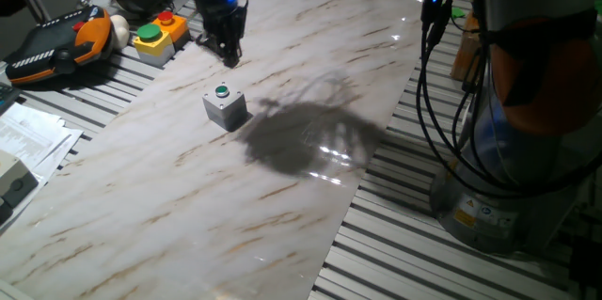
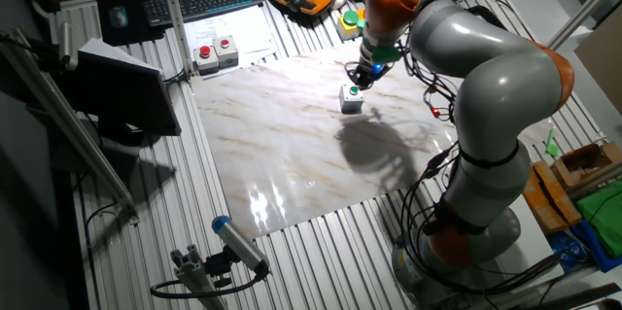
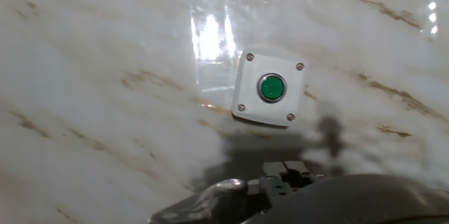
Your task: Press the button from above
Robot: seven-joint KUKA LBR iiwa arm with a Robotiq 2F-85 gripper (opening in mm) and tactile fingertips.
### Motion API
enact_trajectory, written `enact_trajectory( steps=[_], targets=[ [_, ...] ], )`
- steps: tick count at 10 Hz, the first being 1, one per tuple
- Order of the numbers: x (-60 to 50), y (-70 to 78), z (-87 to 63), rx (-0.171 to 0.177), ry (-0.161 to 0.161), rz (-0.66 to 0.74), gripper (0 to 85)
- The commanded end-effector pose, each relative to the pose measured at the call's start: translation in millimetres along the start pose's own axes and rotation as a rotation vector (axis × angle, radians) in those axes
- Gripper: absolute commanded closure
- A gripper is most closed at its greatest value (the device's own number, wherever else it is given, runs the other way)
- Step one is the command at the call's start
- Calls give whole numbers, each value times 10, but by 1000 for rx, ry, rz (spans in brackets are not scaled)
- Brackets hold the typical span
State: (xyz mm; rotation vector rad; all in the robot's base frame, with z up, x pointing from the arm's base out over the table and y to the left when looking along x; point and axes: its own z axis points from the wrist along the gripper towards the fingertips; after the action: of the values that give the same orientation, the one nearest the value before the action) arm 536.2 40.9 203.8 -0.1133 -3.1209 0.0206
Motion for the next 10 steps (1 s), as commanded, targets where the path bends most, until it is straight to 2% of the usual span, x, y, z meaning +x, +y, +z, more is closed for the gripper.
enact_trajectory(
  steps=[1, 3, 8, 9, 10],
  targets=[
    [-5, 18, 6, -4, -12, 10, 843],
    [-19, 34, 46, 11, -28, 4, 843],
    [-92, 126, 224, 7, -43, 7, 843],
    [-122, 102, 242, 8, -46, 8, 843],
    [-165, 65, 254, -5, -47, 8, 843]
  ],
)
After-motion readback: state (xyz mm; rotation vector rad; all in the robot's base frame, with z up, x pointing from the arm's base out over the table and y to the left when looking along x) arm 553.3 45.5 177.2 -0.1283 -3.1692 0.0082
